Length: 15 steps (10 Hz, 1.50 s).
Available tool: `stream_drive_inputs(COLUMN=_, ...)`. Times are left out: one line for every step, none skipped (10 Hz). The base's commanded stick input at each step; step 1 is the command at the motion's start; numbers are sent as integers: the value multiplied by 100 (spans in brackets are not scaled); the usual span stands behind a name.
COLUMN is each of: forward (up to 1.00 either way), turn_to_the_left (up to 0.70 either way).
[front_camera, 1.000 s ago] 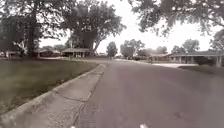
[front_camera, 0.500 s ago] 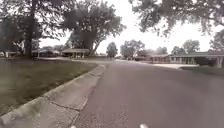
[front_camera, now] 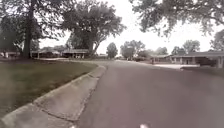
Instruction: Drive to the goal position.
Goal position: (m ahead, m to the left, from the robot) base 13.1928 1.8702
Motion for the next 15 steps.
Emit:
stream_drive_inputs(forward=50, turn_to_the_left=-35)
stream_drive_inputs(forward=50, turn_to_the_left=-29)
stream_drive_inputs(forward=50, turn_to_the_left=0)
stream_drive_inputs(forward=50, turn_to_the_left=0)
stream_drive_inputs(forward=50, turn_to_the_left=0)
stream_drive_inputs(forward=50, turn_to_the_left=0)
stream_drive_inputs(forward=50, turn_to_the_left=0)
stream_drive_inputs(forward=50, turn_to_the_left=0)
stream_drive_inputs(forward=50, turn_to_the_left=0)
stream_drive_inputs(forward=50, turn_to_the_left=0)
stream_drive_inputs(forward=50, turn_to_the_left=0)
stream_drive_inputs(forward=50, turn_to_the_left=0)
stream_drive_inputs(forward=50, turn_to_the_left=0)
stream_drive_inputs(forward=50, turn_to_the_left=0)
stream_drive_inputs(forward=50, turn_to_the_left=0)
